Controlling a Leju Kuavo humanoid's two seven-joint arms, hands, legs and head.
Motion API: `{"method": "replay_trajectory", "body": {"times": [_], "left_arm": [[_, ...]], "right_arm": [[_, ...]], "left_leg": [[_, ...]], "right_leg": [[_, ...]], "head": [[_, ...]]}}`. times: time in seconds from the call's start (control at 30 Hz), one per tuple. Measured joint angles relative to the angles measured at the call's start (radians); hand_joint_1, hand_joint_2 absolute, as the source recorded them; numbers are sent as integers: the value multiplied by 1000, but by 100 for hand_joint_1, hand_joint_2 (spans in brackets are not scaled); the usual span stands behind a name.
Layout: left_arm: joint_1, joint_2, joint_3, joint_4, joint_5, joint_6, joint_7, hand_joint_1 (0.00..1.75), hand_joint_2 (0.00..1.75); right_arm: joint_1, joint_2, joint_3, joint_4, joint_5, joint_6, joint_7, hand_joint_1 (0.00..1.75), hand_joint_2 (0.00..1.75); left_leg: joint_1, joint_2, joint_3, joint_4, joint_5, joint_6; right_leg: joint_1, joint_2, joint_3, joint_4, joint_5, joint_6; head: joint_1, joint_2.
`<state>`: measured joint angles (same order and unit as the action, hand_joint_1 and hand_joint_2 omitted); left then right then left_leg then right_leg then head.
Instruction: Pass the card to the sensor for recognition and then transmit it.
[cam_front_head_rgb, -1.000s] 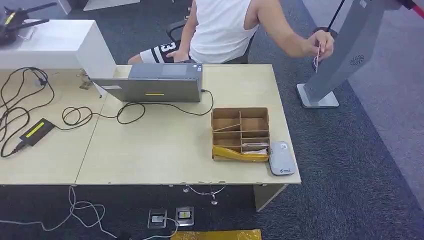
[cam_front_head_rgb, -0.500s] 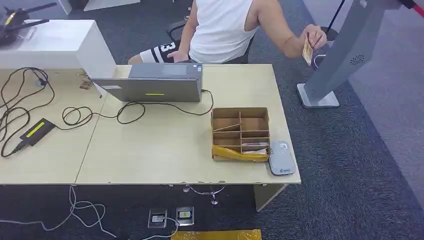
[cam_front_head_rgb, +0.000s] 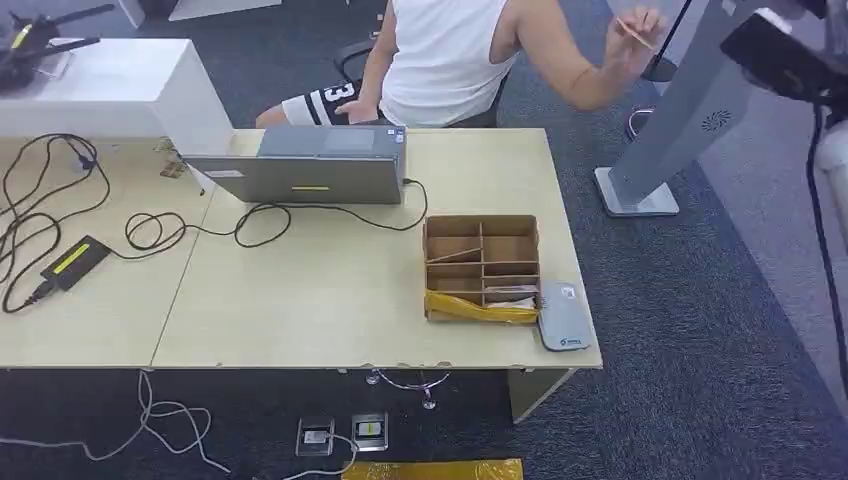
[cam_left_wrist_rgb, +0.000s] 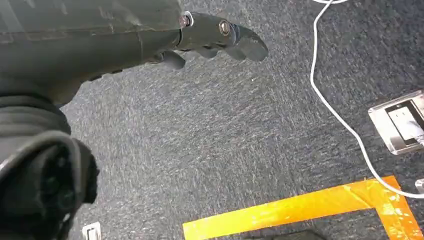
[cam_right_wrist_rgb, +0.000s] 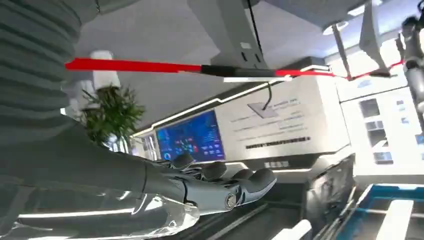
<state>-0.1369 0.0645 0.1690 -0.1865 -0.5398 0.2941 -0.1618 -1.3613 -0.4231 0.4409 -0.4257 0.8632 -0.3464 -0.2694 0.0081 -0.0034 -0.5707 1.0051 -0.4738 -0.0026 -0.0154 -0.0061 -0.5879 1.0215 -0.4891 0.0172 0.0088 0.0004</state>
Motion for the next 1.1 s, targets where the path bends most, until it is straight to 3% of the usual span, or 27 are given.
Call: {"method": "replay_trajectory", "body": {"times": [0.17,0.43,0.87,0.9,0.93,0.97,1.1], "left_arm": [[0,7,0,0,5,-3,9,0,0],[2,9,0,0,13,-1,21,0,0],[3,10,0,0,13,-3,21,0,0],[3,10,0,0,13,-3,21,0,0],[3,10,0,0,13,-3,21,0,0],[3,10,0,0,13,-3,21,0,0],[3,10,0,0,13,-3,21,0,0]], "right_arm": [[1,78,94,1,47,3,29,0,175],[21,151,166,12,28,6,39,0,175],[26,167,197,21,7,8,36,0,175],[26,167,198,21,7,8,36,7,175],[26,167,200,21,7,9,36,119,175],[26,167,201,22,6,10,36,168,175],[26,167,203,26,-1,17,34,175,175]], "left_leg": [[0,0,0,0,0,0],[0,0,0,0,0,0],[0,0,0,0,0,0],[0,0,0,0,0,0],[0,0,0,0,0,0],[0,0,0,0,0,0],[0,0,0,0,0,0]], "right_leg": [[0,0,0,0,0,0],[0,0,0,0,0,0],[0,1,-1,0,0,0],[0,1,-1,0,0,0],[0,1,-1,0,0,0],[0,1,-1,0,0,0],[0,1,-1,0,0,0]], "head": [[0,0],[0,0],[0,0],[0,0],[0,0],[0,0],[0,0]]}}
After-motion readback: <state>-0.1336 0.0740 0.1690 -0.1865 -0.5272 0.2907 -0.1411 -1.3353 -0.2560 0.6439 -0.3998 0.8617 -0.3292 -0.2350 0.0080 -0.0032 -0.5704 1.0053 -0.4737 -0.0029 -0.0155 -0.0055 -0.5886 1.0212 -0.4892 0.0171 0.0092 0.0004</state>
